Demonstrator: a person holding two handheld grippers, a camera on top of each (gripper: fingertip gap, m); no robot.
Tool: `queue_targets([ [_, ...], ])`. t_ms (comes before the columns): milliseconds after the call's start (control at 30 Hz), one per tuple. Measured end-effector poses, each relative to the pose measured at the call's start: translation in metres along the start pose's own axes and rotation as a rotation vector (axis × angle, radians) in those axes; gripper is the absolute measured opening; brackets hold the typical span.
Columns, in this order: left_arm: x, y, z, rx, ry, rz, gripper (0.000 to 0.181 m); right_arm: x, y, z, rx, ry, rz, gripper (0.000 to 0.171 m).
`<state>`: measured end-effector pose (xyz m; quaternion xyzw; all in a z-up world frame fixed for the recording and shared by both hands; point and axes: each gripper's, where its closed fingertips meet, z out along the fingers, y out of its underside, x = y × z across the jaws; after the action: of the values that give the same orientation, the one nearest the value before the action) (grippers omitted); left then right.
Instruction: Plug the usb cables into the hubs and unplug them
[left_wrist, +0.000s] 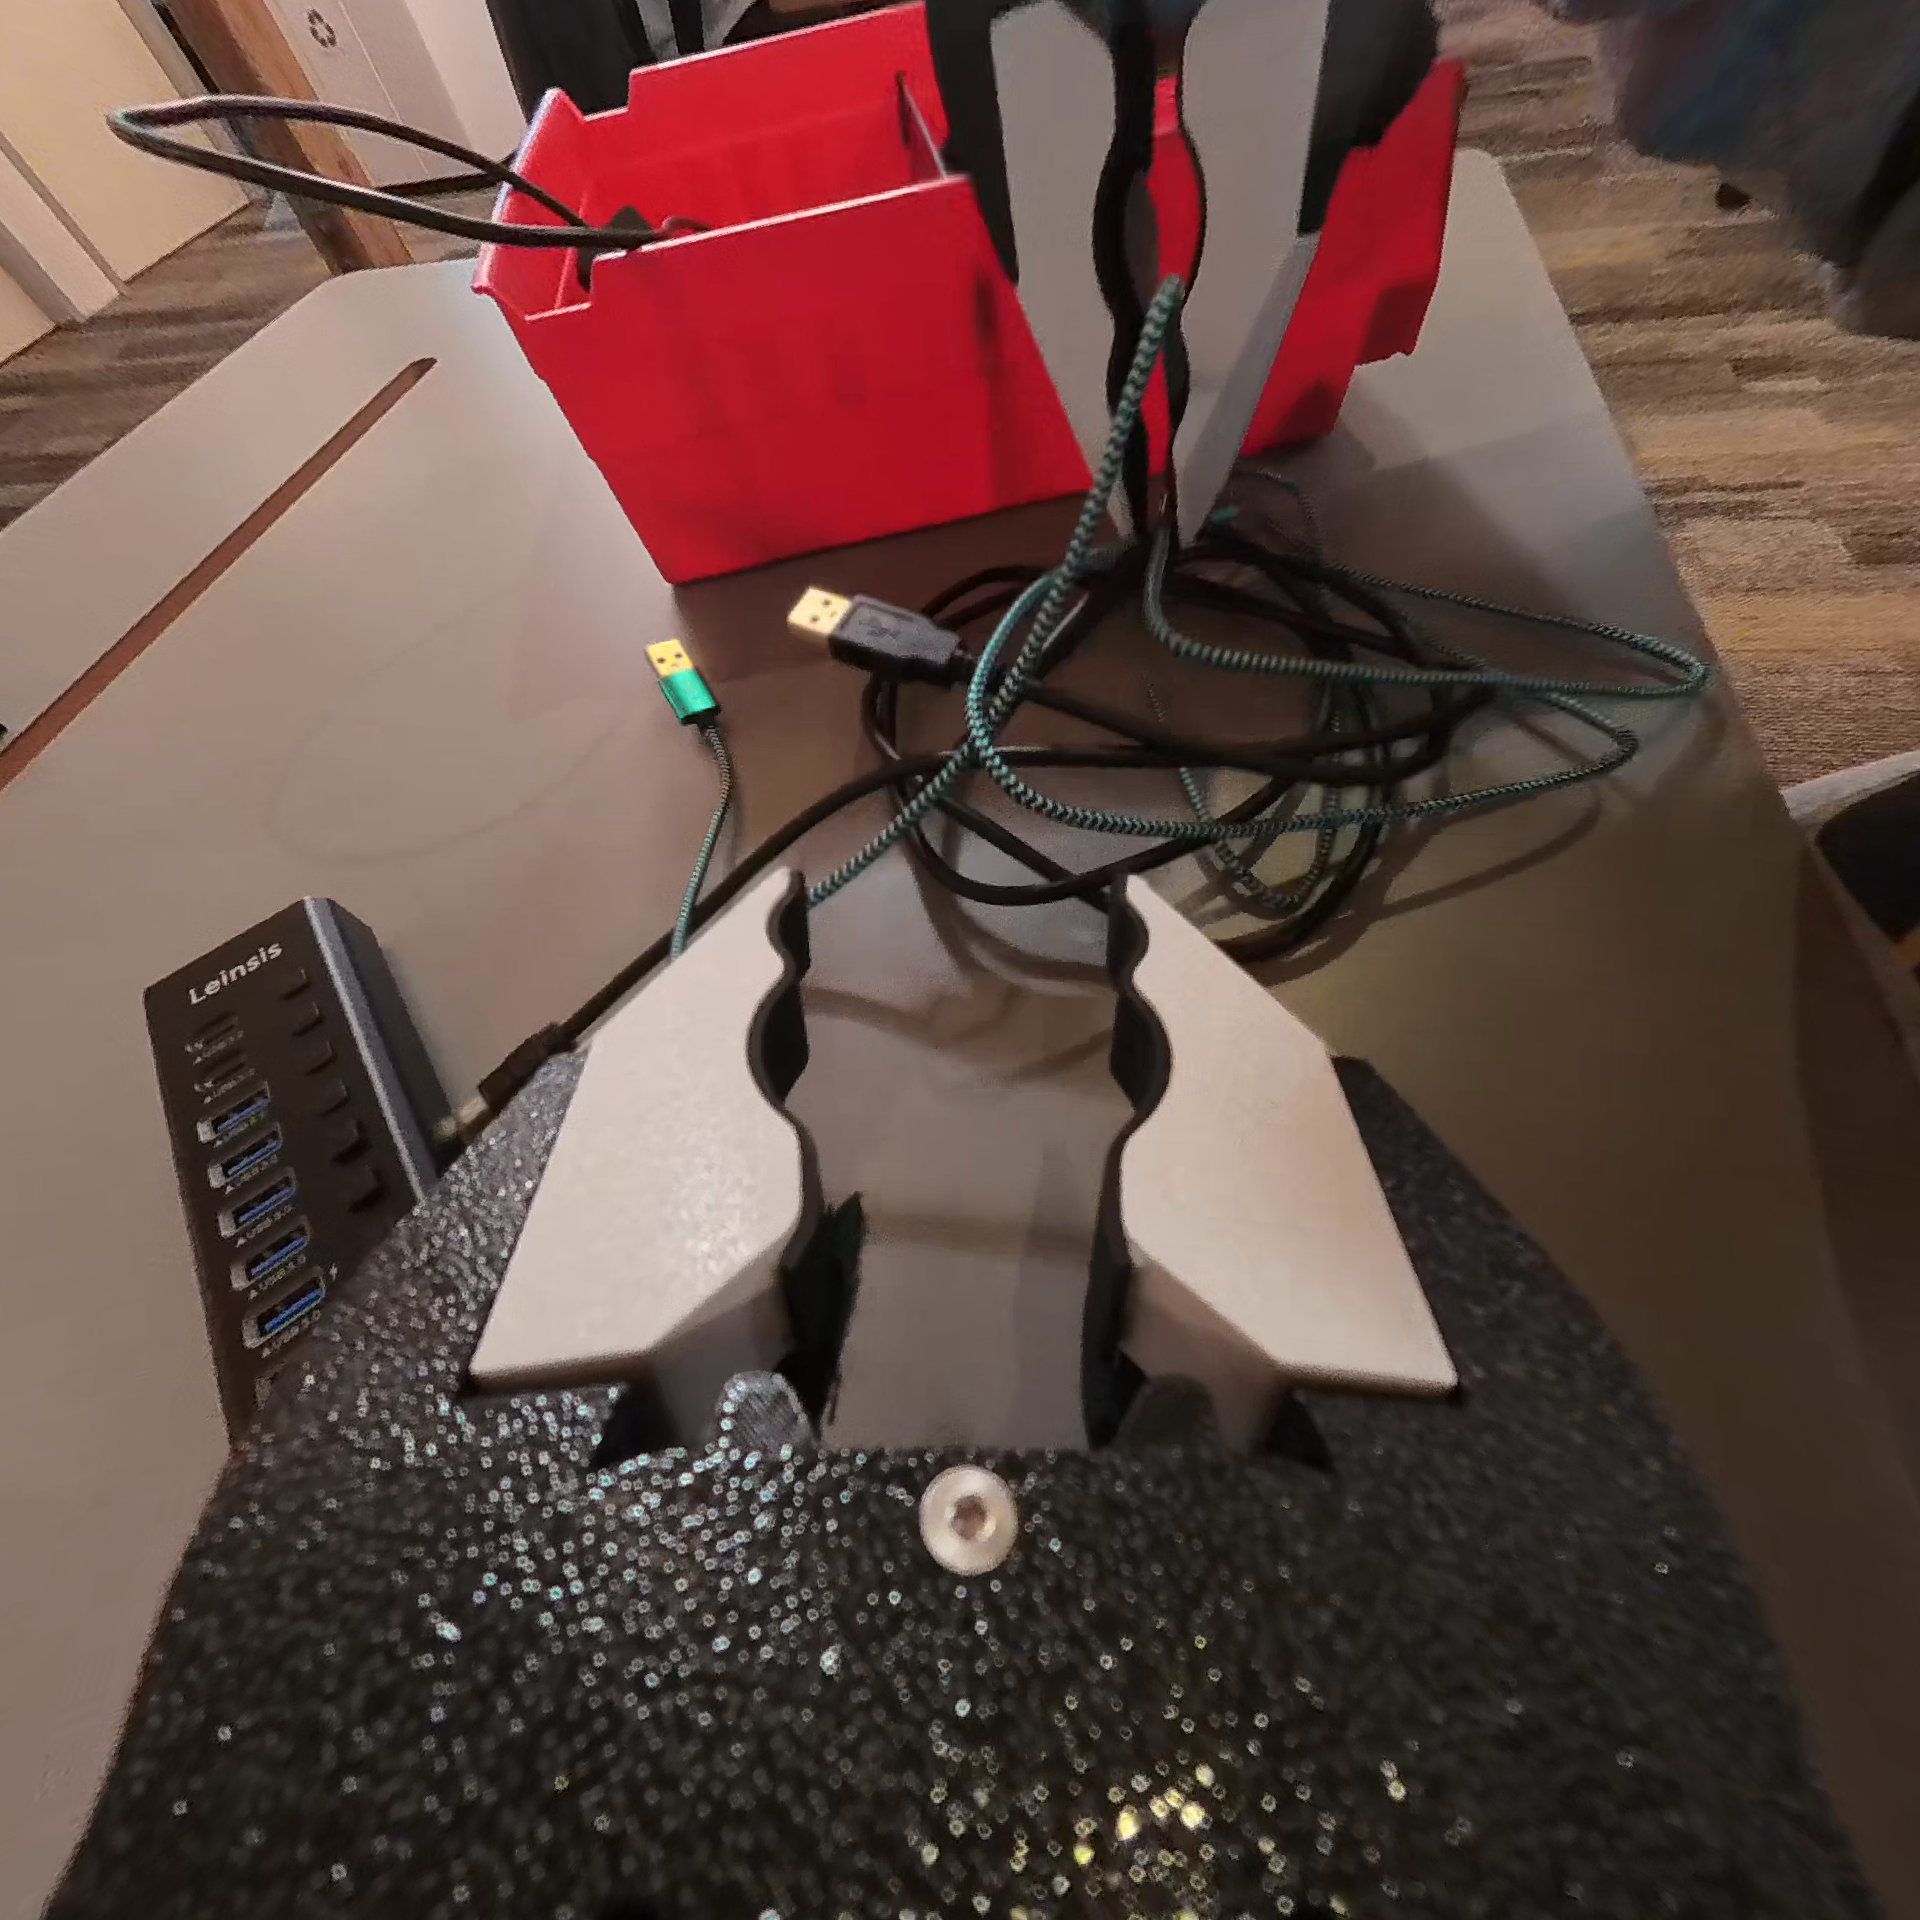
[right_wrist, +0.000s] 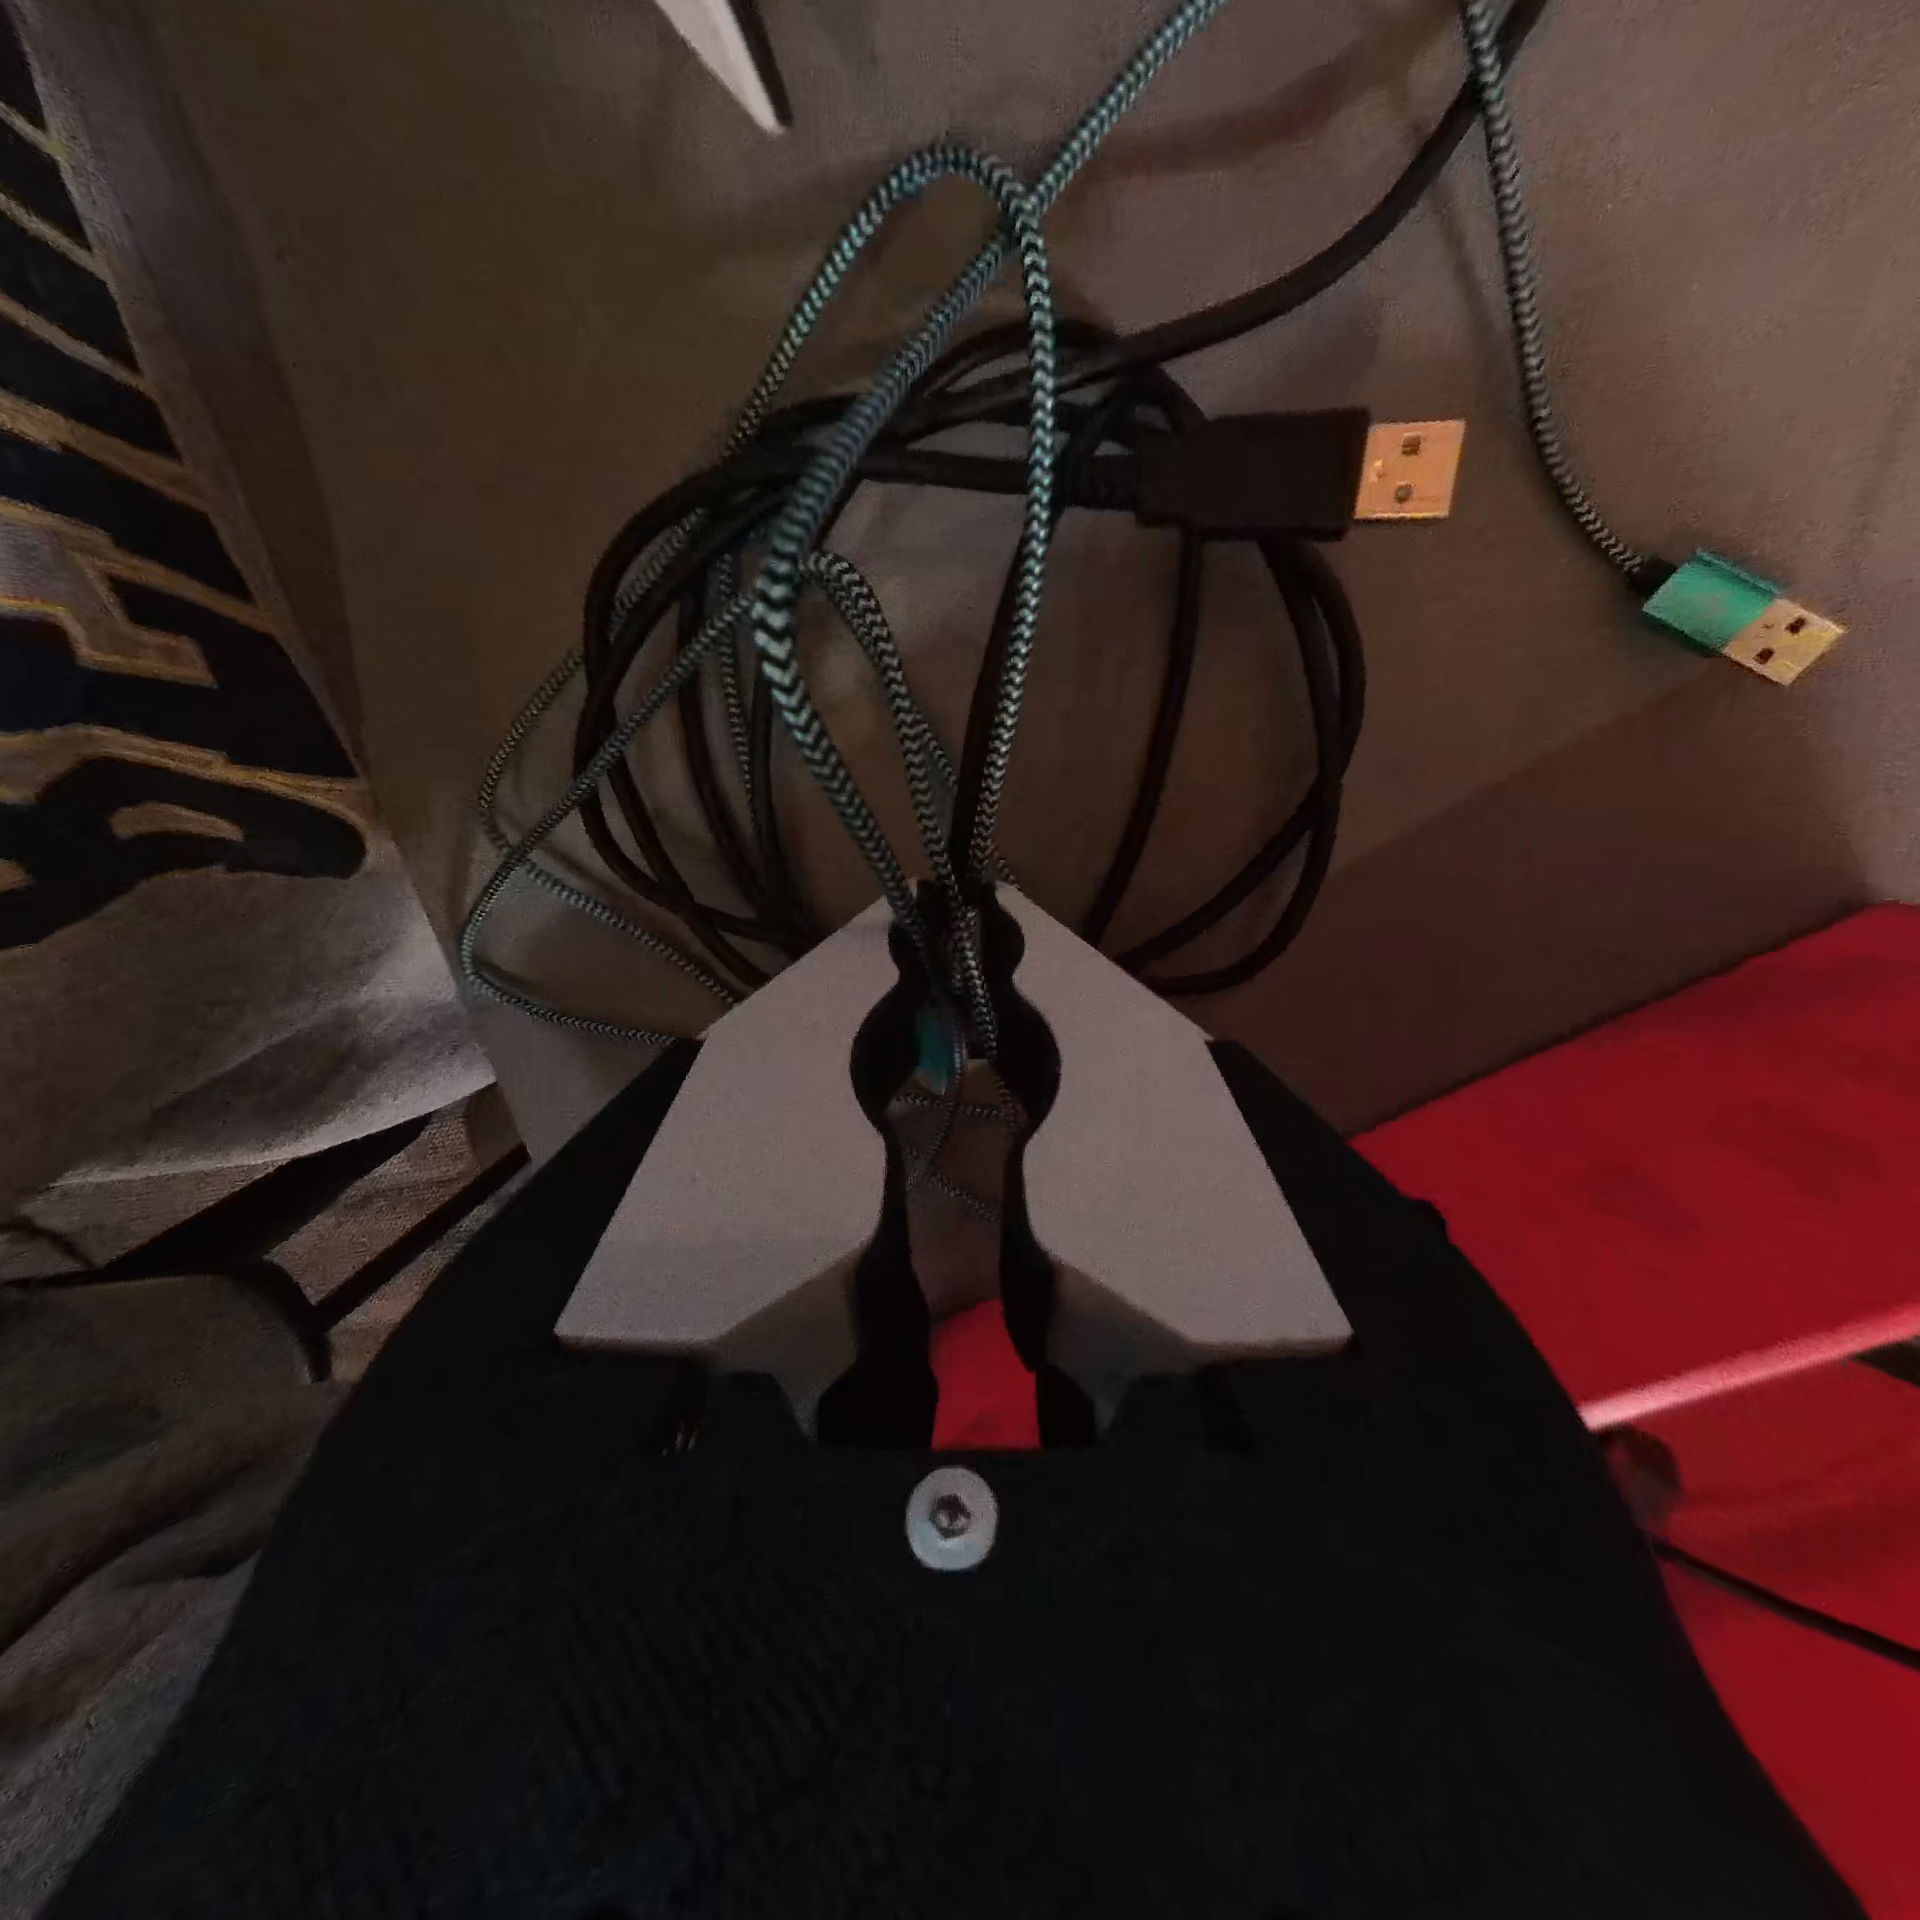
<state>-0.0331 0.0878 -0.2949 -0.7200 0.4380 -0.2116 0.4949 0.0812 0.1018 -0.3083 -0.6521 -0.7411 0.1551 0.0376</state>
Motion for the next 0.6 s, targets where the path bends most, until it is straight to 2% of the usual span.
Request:
queue_targets([
  [33, 0.0, 0.001, 0.0, -0.004, -0.001, 0.001, 0.055, -0.001, 0.0, -0.005, 0.002, 0.014, -0.002, 0.007],
  [433, -0.012, 0.001, -0.004, -0.002, -0.054, -0.046, 0.045, -0.008, -0.009, -0.058, 0.041, 0.207, -0.087, 0.001],
  [533, -0.014, 0.001, -0.004, 0.0, -0.068, -0.048, 0.045, 0.0, -0.025, -0.084, 0.128, 0.347, -0.135, 0.0],
  [600, -0.017, 0.0, -0.005, 0.004, -0.088, -0.049, 0.045, 0.009, -0.037, -0.118, 0.204, 0.487, -0.16, 0.0],
])
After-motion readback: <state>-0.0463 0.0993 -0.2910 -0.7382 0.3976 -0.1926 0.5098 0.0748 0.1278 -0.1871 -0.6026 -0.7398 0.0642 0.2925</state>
